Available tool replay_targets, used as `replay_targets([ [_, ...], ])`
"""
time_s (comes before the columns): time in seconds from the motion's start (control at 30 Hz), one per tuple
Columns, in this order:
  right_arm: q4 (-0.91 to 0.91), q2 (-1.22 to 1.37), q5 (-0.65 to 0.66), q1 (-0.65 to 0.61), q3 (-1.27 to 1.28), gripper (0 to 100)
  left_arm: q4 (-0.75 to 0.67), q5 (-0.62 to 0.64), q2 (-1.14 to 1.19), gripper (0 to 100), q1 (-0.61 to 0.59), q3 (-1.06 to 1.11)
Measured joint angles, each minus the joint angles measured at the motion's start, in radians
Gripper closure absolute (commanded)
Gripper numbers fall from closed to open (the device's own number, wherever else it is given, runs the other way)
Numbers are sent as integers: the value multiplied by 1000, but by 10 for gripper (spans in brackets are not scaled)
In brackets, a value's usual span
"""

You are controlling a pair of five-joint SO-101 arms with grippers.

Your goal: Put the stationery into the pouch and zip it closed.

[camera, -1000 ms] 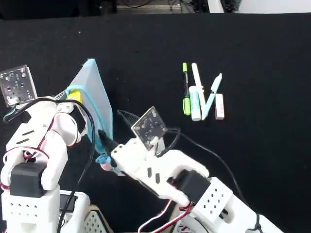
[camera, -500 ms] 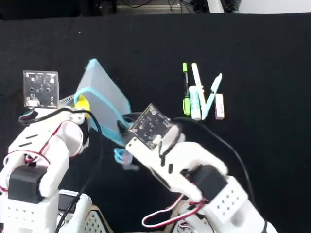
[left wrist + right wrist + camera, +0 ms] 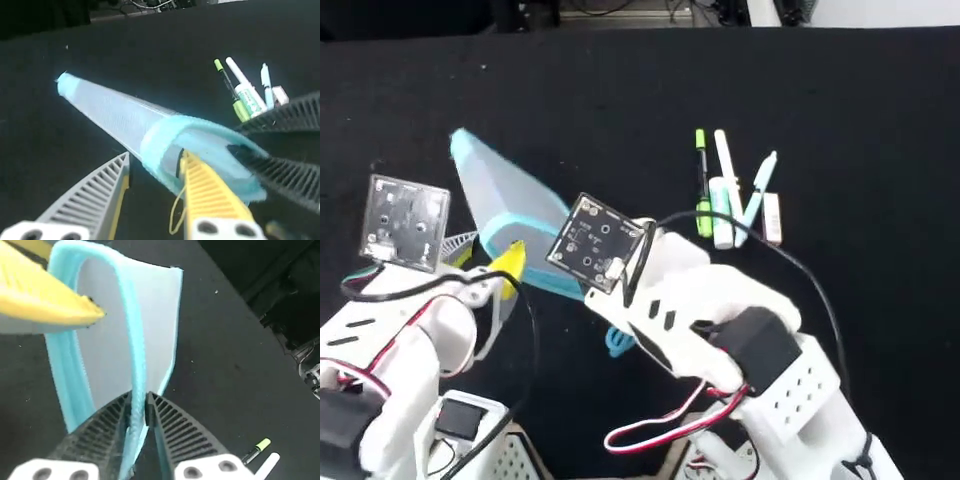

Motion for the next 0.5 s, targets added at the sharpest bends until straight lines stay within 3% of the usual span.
replay_targets([
  [0.17,29,20,3,3,-38,987,9,-106,0,830,0,-12],
  [0.5,161,21,5,5,-110,988,9,-121,6,830,9,117],
])
